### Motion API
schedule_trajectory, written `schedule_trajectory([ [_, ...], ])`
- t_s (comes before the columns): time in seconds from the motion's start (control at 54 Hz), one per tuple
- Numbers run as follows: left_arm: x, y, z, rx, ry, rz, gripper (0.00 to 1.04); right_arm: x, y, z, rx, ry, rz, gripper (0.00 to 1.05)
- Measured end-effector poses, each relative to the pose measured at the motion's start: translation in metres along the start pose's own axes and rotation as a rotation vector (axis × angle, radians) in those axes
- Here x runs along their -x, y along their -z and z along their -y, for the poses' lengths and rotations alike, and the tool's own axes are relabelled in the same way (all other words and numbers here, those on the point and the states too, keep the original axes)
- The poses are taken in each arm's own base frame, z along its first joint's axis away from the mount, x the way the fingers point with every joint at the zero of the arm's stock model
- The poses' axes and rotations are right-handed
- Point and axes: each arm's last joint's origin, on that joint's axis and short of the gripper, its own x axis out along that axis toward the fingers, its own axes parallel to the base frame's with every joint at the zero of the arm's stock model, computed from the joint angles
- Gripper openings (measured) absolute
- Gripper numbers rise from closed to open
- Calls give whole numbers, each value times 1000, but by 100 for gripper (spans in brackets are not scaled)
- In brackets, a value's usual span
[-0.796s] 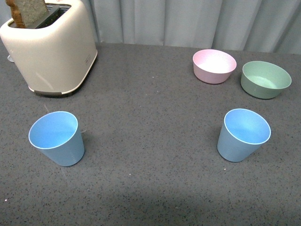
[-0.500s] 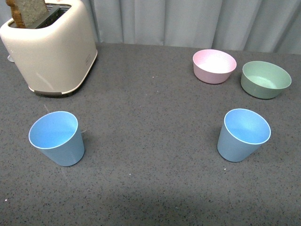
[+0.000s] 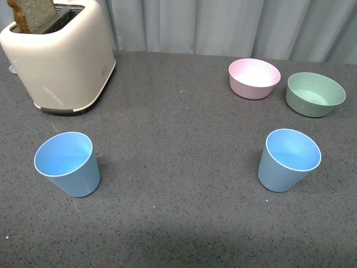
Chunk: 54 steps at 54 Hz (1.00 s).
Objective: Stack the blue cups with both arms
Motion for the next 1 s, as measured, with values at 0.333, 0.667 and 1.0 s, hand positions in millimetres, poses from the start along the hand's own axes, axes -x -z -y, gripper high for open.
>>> schedule_trajectory([
  [0.333, -4, 1, -1, 82, -166, -212, 98, 0, 0, 0, 0, 0, 0, 95],
  [0.667, -112, -6, -10, 266, -152, -547, 98, 0, 0, 0, 0, 0, 0, 95],
  [1.0, -168, 26, 16, 247, 4, -902, 98, 0, 0, 0, 0, 0, 0, 95],
])
